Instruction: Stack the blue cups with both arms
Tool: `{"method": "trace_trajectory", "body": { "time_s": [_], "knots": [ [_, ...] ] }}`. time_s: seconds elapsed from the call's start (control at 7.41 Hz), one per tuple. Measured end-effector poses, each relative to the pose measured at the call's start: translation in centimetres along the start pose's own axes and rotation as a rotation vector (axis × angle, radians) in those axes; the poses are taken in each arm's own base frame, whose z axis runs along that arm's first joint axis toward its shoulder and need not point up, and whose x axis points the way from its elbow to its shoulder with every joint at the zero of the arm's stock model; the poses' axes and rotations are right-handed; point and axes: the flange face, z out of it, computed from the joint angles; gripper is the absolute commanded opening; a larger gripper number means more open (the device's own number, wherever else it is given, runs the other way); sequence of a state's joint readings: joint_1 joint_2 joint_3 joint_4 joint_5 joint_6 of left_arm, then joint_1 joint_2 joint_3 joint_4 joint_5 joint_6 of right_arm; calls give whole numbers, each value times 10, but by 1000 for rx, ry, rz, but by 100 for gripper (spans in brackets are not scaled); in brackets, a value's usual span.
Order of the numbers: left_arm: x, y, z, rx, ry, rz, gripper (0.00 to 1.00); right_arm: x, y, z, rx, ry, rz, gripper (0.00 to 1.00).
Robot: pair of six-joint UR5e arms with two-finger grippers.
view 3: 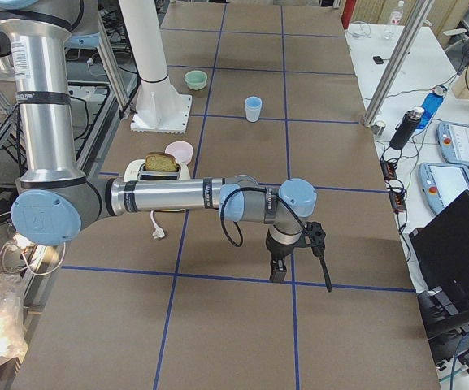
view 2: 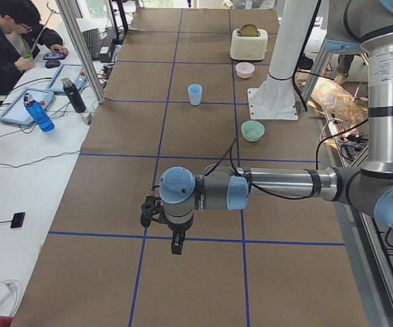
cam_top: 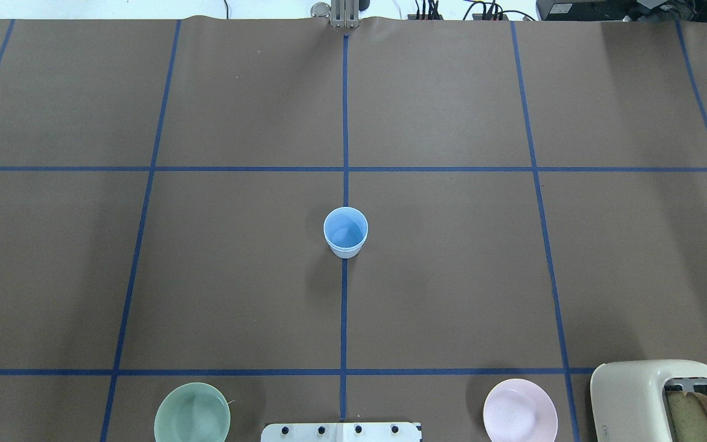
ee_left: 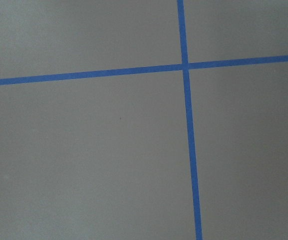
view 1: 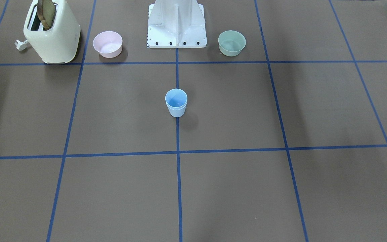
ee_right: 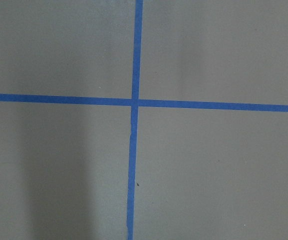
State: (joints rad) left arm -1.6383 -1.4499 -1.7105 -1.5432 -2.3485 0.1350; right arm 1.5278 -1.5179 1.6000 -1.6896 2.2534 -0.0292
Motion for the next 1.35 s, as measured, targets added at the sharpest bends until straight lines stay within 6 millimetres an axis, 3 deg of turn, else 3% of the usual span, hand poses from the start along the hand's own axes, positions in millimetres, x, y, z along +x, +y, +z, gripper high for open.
{"method": "trace_trajectory", "body": {
  "time_s": [1.35],
  "knots": [
    [-2, 7, 3, -7, 1, -7, 99, 2, 4, 3, -1, -2, 1, 100]
  ]
}}
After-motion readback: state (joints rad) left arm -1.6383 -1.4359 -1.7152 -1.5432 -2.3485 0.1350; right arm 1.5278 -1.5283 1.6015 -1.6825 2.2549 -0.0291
